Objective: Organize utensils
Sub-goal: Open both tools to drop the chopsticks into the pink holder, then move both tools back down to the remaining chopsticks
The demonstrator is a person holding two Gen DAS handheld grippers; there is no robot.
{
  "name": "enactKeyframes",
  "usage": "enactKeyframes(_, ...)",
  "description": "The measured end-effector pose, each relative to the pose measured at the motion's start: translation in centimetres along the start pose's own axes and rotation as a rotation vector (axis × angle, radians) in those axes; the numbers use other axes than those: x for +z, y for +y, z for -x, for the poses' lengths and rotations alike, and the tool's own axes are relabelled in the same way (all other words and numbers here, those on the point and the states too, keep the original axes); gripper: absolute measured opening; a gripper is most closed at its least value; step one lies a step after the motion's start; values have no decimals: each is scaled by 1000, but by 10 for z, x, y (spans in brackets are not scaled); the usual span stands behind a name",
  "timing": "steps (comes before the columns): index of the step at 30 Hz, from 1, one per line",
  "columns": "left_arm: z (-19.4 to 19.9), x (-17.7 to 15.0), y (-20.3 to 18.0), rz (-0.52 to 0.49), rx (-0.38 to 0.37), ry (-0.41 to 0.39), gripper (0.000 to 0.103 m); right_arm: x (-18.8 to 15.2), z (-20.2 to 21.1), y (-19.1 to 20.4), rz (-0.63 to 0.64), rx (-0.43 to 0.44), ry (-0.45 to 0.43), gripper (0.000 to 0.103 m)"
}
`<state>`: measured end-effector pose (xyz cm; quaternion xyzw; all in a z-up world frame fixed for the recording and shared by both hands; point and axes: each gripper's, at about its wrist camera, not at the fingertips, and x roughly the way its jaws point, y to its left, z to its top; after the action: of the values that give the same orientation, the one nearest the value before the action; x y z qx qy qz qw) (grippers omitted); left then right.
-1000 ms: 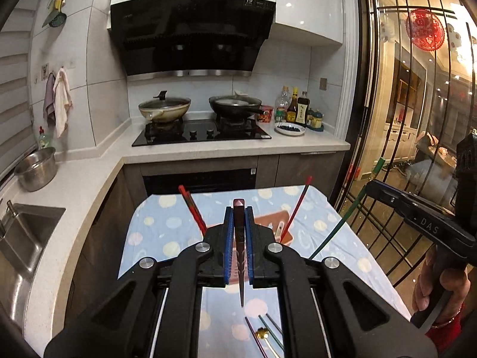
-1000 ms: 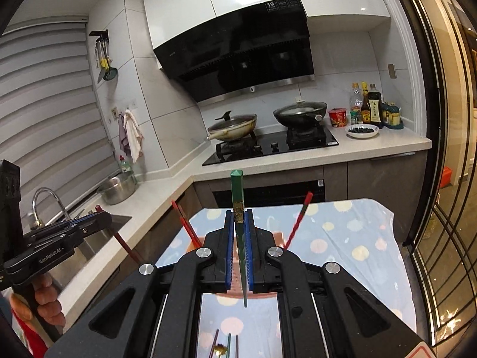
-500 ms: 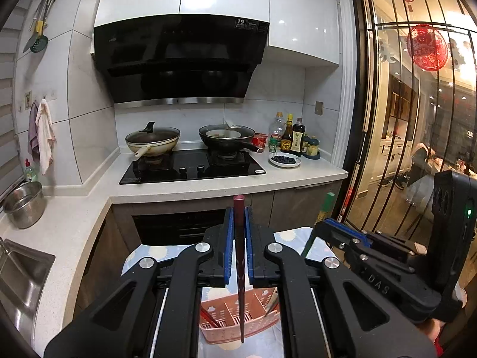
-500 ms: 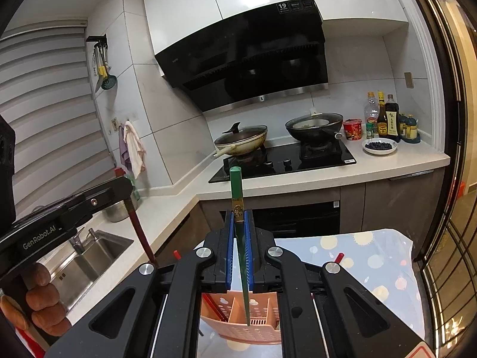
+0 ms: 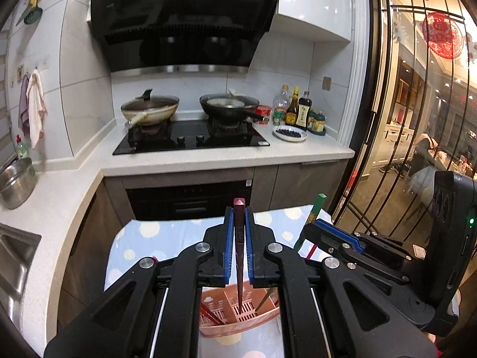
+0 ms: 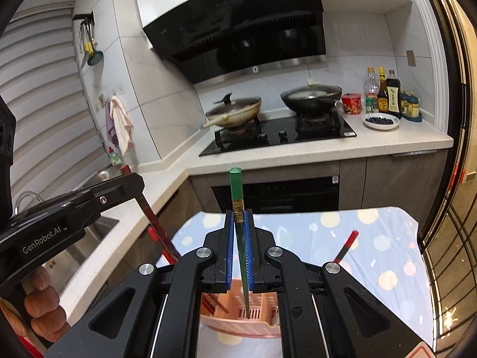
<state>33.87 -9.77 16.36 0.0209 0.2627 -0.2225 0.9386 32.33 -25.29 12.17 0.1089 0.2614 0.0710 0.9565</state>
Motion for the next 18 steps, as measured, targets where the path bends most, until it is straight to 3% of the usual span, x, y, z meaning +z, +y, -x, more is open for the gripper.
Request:
enactKeyframes(2, -5, -8, 3, 7, 7, 22, 8, -8, -4, -4, -2, -18, 16, 7)
enactKeyframes(4, -7, -17, 7, 22, 28, 37, 22, -14, -2, -7, -10, -46, 17, 27)
enactKeyframes(6, -4, -27, 11, 43, 80, 27, 67, -20, 6, -10, -15, -58, -7, 49)
enactKeyframes(7, -1, -33, 13, 44, 117, 8, 70, -24, 12, -9, -11, -72, -22, 55)
enactKeyframes(10, 4, -48, 14, 38, 160, 14, 75, -36, 24, -6, 23, -110, -35, 56)
enactKeyframes(13, 9, -65, 16, 43, 203, 25, 88, -48, 32, -4, 42, -124, -26, 60)
enactKeyframes(18, 12, -88, 17, 51, 213, 71, 92, -64, 41, 0, 55, -124, 4, 60)
